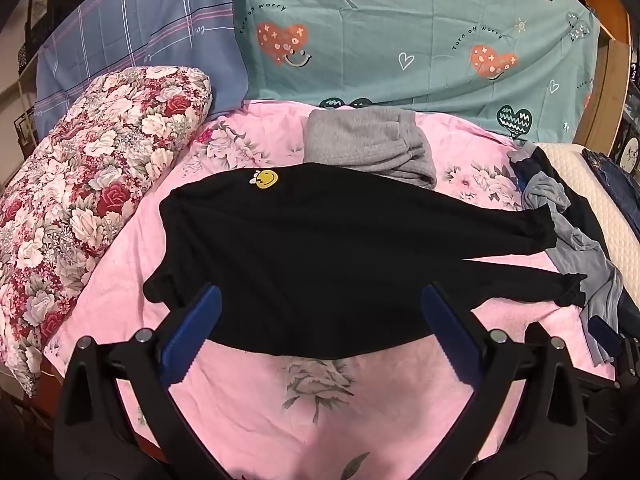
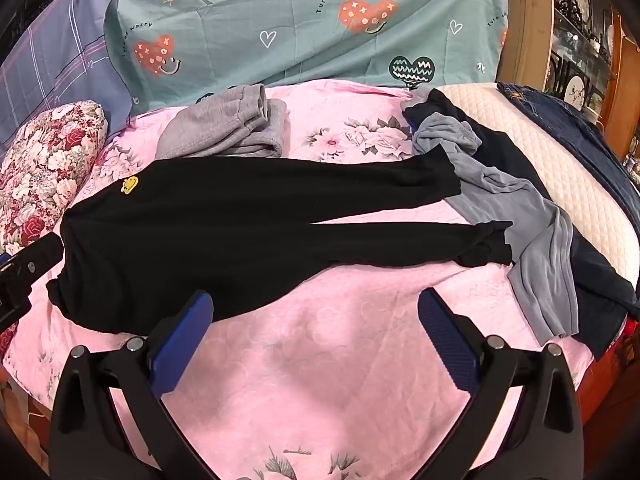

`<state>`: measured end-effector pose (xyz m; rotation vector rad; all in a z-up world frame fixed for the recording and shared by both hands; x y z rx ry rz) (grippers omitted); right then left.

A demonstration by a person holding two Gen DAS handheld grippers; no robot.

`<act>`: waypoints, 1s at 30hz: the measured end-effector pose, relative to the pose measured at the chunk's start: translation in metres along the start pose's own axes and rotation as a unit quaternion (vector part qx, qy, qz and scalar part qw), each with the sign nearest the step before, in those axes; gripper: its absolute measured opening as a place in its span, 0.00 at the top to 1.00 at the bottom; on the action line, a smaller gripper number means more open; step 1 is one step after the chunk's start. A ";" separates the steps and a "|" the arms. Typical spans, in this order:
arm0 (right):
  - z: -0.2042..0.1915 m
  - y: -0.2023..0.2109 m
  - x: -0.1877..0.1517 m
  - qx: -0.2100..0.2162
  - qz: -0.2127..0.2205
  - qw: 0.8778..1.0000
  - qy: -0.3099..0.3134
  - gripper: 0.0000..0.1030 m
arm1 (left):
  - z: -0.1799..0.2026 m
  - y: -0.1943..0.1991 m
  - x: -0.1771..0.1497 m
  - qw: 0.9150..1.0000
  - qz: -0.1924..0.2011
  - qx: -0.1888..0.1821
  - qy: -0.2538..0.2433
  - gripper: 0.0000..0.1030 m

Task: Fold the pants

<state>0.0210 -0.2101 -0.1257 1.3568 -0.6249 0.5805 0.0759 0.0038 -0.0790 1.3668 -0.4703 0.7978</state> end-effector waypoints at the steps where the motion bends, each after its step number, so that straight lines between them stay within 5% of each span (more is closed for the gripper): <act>1: 0.000 -0.001 0.000 0.000 0.000 1.000 0.000 0.01 | 0.001 0.000 0.001 1.000 -0.001 0.001 0.000 0.02; 30: -0.004 0.006 0.001 -0.003 0.005 1.000 0.003 0.01 | -0.005 -0.001 -0.003 1.000 -0.008 0.007 0.005 0.02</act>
Point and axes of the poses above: each gripper's, at about its wrist camera, not at the fingertips, and y roughly against the way its jaws point, z to its right, x to its top, the point moved 10 cm from there along -y, roughly the way its jaws point, and after that the axes turned 13 degrees about y, right-handed, at the moved point
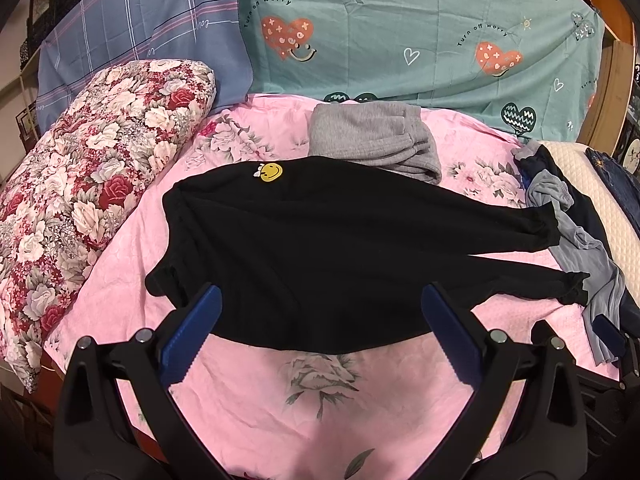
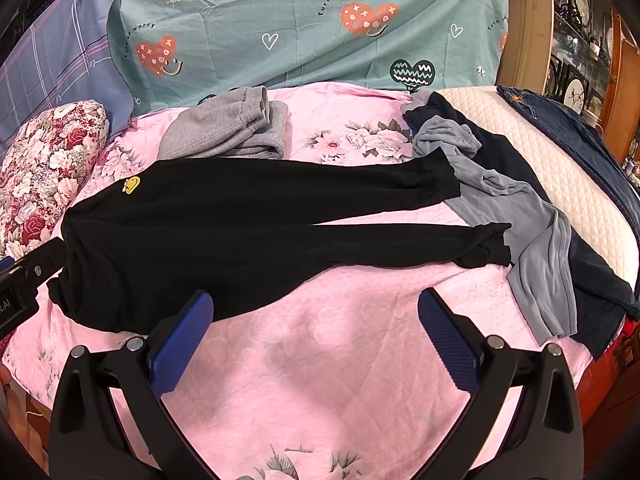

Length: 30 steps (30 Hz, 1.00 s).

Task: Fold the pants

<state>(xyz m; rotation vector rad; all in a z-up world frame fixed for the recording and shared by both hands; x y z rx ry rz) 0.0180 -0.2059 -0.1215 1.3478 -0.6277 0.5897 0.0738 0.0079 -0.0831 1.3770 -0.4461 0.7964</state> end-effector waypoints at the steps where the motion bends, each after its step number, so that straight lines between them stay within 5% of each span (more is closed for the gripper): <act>1: 0.000 0.000 0.000 0.000 0.000 1.000 0.000 0.01 | 0.000 0.000 0.000 1.000 0.000 0.000 0.000 0.02; 30: -0.001 -0.002 -0.001 0.004 -0.005 1.000 0.002 0.01 | -0.007 -0.002 0.000 1.000 -0.003 0.002 0.002 0.02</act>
Point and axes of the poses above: each gripper's, at about its wrist camera, not at the fingertips, and y roughly against the way its jaws point, z to its right, x to its top, the point moved 10 cm from there along -y, roughly the way its jaws point, and after that the axes turned 13 degrees about y, right-handed, at the moved point
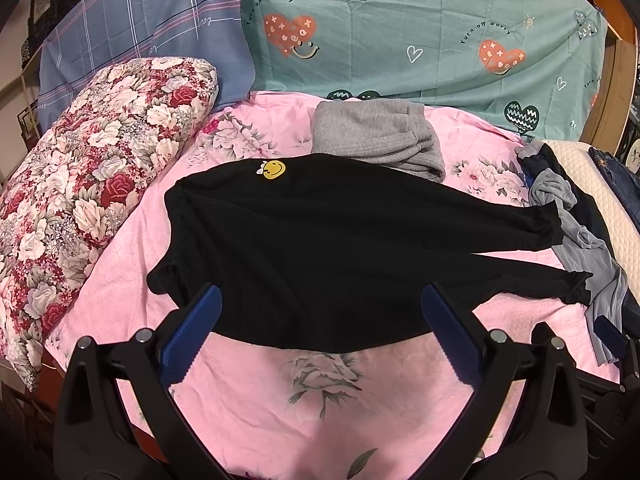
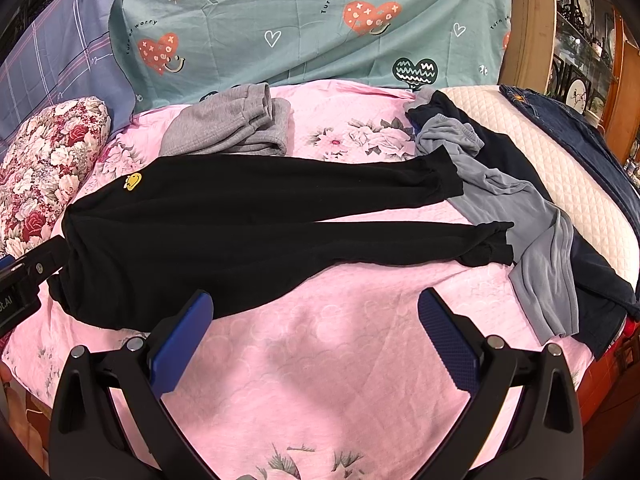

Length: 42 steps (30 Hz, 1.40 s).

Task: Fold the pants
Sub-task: 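Grasp the waistband of the black pants with the left gripper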

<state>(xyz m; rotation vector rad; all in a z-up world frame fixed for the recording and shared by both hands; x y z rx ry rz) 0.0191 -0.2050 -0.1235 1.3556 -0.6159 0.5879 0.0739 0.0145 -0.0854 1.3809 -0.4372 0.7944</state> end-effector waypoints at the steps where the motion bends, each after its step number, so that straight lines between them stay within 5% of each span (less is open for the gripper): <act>1: 0.000 0.000 0.000 0.000 0.000 1.000 0.000 0.01 | 0.000 0.000 0.000 1.000 0.000 0.000 0.000 0.02; 12: -0.001 -0.003 -0.002 0.000 -0.002 1.000 0.003 0.01 | 0.001 -0.006 -0.003 1.000 -0.005 0.009 -0.008 0.02; 17: 0.002 -0.013 -0.008 -0.005 -0.011 1.000 0.007 0.01 | -0.001 -0.050 -0.040 0.994 -0.104 -0.023 0.012 0.02; 19: 0.005 -0.023 -0.014 -0.002 -0.026 1.000 0.004 0.01 | -0.026 -0.078 -0.056 0.986 -0.155 -0.019 0.050 0.02; 23: 0.007 -0.035 -0.023 0.003 -0.046 0.999 -0.001 0.01 | -0.099 -0.112 -0.058 0.970 -0.192 0.000 0.153 0.02; 27: 0.004 -0.041 -0.026 0.013 -0.053 0.999 -0.003 0.01 | -0.164 -0.135 -0.047 0.934 -0.214 -0.041 0.282 0.03; 34: 0.001 -0.045 -0.029 0.017 -0.056 0.998 0.006 0.01 | -0.202 -0.151 -0.030 0.886 -0.217 -0.111 0.393 0.07; 37: 0.009 -0.048 -0.032 0.019 -0.062 0.998 -0.010 0.01 | -0.204 -0.163 -0.025 0.872 -0.222 -0.125 0.418 0.18; 38: 0.012 -0.049 -0.032 0.020 -0.063 0.998 -0.017 0.01 | -0.205 -0.167 -0.025 0.871 -0.224 -0.124 0.420 0.32; 39: 0.013 -0.049 -0.033 0.021 -0.063 0.998 -0.019 0.01 | -0.205 -0.172 -0.025 0.868 -0.231 -0.119 0.422 0.68; 40: 0.014 -0.048 -0.033 0.020 -0.063 0.998 -0.020 0.01 | -0.208 -0.178 -0.028 0.867 -0.239 -0.105 0.425 0.88; 42: 0.016 -0.047 -0.033 0.015 -0.063 0.998 -0.016 0.01 | -0.226 -0.185 -0.029 0.848 -0.219 -0.107 0.470 0.92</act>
Point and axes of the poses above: each gripper's, at about its wrist camera, not at the fingertips, and y roughly against the way its jaws point, z to its right, x to its top, the point moved 10 cm from there along -y, roughly the way its jaws point, and after that the axes turned 13 degrees about y, right-handed, at the moved point
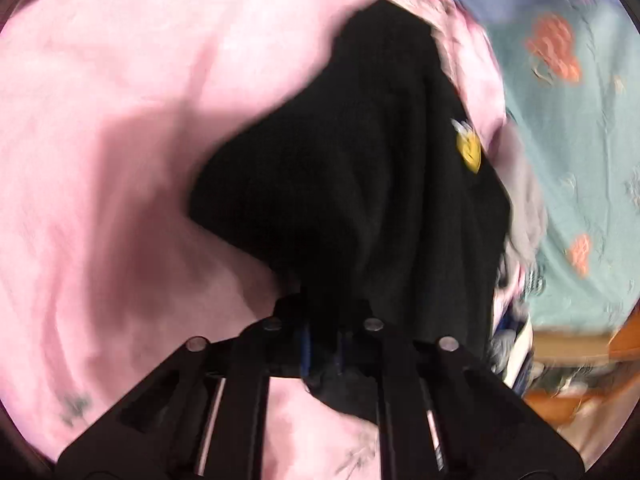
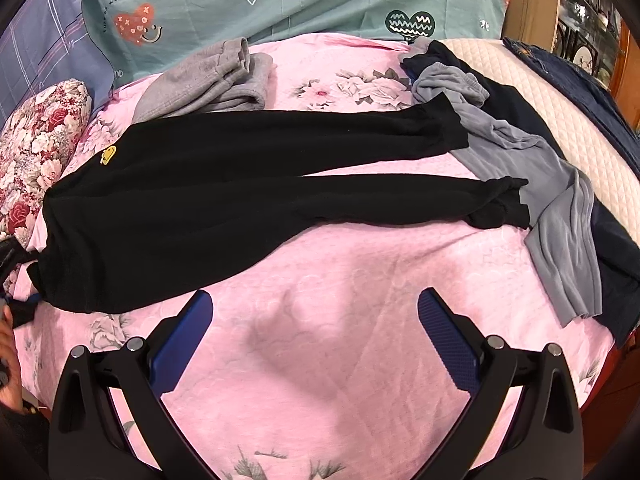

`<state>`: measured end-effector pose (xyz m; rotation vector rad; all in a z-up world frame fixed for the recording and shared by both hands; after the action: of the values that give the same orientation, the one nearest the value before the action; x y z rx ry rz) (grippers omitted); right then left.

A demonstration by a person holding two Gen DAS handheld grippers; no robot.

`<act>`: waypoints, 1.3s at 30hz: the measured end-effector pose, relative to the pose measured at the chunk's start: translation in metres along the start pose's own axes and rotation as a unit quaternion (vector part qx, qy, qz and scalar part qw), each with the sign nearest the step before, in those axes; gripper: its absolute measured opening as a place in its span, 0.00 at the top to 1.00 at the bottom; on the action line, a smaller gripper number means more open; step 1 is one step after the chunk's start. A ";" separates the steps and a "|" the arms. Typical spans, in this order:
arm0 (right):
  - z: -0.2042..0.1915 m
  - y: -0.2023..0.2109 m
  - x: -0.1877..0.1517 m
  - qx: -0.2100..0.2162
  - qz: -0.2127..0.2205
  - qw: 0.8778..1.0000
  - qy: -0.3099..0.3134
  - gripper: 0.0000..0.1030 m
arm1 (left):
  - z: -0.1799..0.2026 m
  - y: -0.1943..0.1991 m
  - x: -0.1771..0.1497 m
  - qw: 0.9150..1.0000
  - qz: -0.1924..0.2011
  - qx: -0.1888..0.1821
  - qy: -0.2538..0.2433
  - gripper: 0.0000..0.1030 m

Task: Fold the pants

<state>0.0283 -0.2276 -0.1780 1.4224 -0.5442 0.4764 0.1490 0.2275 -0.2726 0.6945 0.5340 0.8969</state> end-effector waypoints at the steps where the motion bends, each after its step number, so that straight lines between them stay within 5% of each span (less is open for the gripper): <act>1: 0.001 0.001 0.000 -0.003 0.000 1.000 0.002 0.01 | -0.004 0.005 0.006 1.000 0.019 -0.007 0.011 0.92; 3: 0.011 0.006 0.001 -0.016 0.005 1.000 0.004 0.01 | -0.019 0.032 0.025 0.995 0.098 0.013 0.017 0.92; 5: 0.030 0.013 0.004 -0.037 0.012 0.999 0.000 0.01 | -0.032 0.048 0.035 0.992 0.125 0.018 0.028 0.92; 11: 0.105 0.014 0.010 -0.078 -0.008 0.996 -0.034 0.01 | -0.038 0.057 0.036 0.994 0.104 0.031 -0.013 0.91; 18: 0.149 -0.035 -0.003 0.017 -0.088 0.989 -0.121 0.01 | -0.037 0.052 0.037 0.996 0.088 0.023 -0.024 0.91; 23: 0.149 -0.080 -0.006 0.100 -0.131 0.969 -0.184 0.01 | -0.037 0.052 0.039 0.996 0.082 0.020 -0.024 0.91; 26: 0.150 -0.095 -0.003 0.107 -0.136 0.964 -0.203 0.21 | -0.039 0.053 0.038 0.996 0.082 0.022 -0.024 0.90; 28: 0.150 -0.106 -0.002 0.115 -0.145 0.959 -0.212 0.59 | -0.038 0.052 0.038 0.996 0.083 0.027 -0.027 0.90; 30: 0.154 -0.117 -0.005 0.107 -0.154 0.956 -0.224 0.87 | -0.038 0.053 0.038 0.996 0.083 0.029 -0.024 0.90; 31: 0.157 -0.115 -0.005 0.100 -0.149 0.958 -0.226 0.93 | -0.038 0.053 0.038 0.996 0.082 0.029 -0.023 0.90; 39: 0.162 -0.073 -0.012 0.108 -0.126 0.960 -0.224 0.93 | -0.040 0.064 0.032 0.995 0.091 0.031 -0.033 0.91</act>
<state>0.0524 -0.3957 -0.2319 1.7977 -0.6722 0.0015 0.1050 0.2950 -0.2565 0.8373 0.4453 1.0269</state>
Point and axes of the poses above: each gripper's, at about its wrist camera, not at the fingertips, and y roughly against the way its jaws point, z to its right, x to its top, the point moved 10 cm from there along -y, roughly the way its jaws point, and after that the axes turned 13 degrees about y, right-handed, at the moved point
